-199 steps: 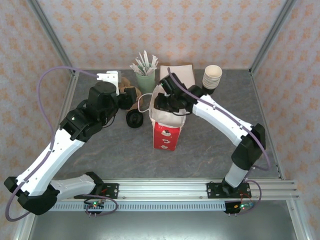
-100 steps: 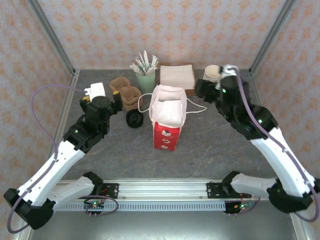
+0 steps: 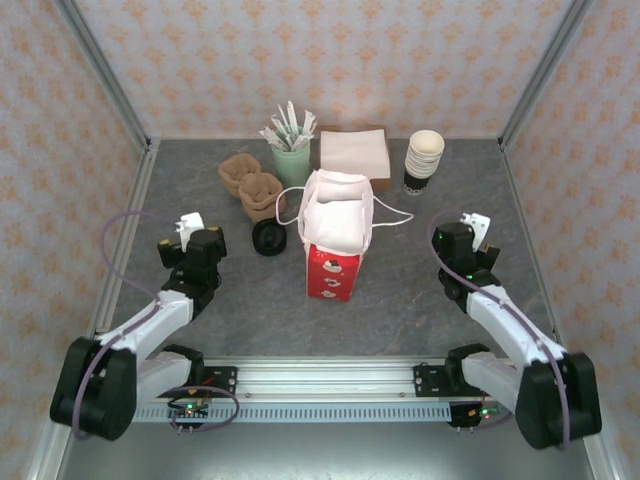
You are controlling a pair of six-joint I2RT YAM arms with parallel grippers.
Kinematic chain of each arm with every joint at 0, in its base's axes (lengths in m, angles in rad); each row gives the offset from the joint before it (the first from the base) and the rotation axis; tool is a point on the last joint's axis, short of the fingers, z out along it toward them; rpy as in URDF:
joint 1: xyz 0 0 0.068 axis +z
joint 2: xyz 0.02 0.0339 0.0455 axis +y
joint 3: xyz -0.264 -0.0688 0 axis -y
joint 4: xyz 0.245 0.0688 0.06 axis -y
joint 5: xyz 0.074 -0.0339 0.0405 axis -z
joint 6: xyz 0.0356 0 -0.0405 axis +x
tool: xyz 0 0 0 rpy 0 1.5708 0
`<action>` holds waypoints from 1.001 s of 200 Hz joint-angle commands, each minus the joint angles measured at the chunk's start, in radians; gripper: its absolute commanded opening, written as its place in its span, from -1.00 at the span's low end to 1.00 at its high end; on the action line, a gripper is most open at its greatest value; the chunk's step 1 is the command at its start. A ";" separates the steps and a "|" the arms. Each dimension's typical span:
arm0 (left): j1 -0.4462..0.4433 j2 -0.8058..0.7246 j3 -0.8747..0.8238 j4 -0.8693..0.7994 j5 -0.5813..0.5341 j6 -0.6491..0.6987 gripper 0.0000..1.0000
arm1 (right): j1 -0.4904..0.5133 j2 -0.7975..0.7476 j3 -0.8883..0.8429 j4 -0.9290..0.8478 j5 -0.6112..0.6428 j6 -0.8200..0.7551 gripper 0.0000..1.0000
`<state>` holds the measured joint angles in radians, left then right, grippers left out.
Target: Pack the takeout coffee
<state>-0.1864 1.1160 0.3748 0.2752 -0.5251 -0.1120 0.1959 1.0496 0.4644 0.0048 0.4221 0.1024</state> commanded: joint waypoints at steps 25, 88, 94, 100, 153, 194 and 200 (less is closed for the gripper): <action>0.041 0.193 -0.027 0.468 0.132 0.118 1.00 | -0.086 0.278 -0.084 0.654 -0.046 -0.091 0.99; 0.139 0.360 0.039 0.473 0.305 0.071 1.00 | -0.124 0.444 -0.089 0.812 -0.309 -0.170 0.98; 0.137 0.369 0.035 0.490 0.316 0.080 1.00 | -0.123 0.471 -0.082 0.843 -0.312 -0.178 0.98; 0.133 0.374 0.036 0.490 0.325 0.091 1.00 | -0.124 0.491 -0.075 0.857 -0.303 -0.172 0.99; 0.127 0.375 0.038 0.487 0.320 0.095 1.00 | -0.133 0.473 -0.054 0.793 -0.300 -0.157 0.99; 0.127 0.377 0.039 0.486 0.320 0.094 1.00 | -0.133 0.473 -0.054 0.790 -0.302 -0.156 0.99; 0.127 0.377 0.039 0.486 0.320 0.094 1.00 | -0.133 0.472 -0.054 0.788 -0.302 -0.157 0.99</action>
<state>-0.0544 1.4841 0.3920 0.7273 -0.2081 -0.0311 0.0685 1.5288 0.3916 0.7864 0.1299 -0.0505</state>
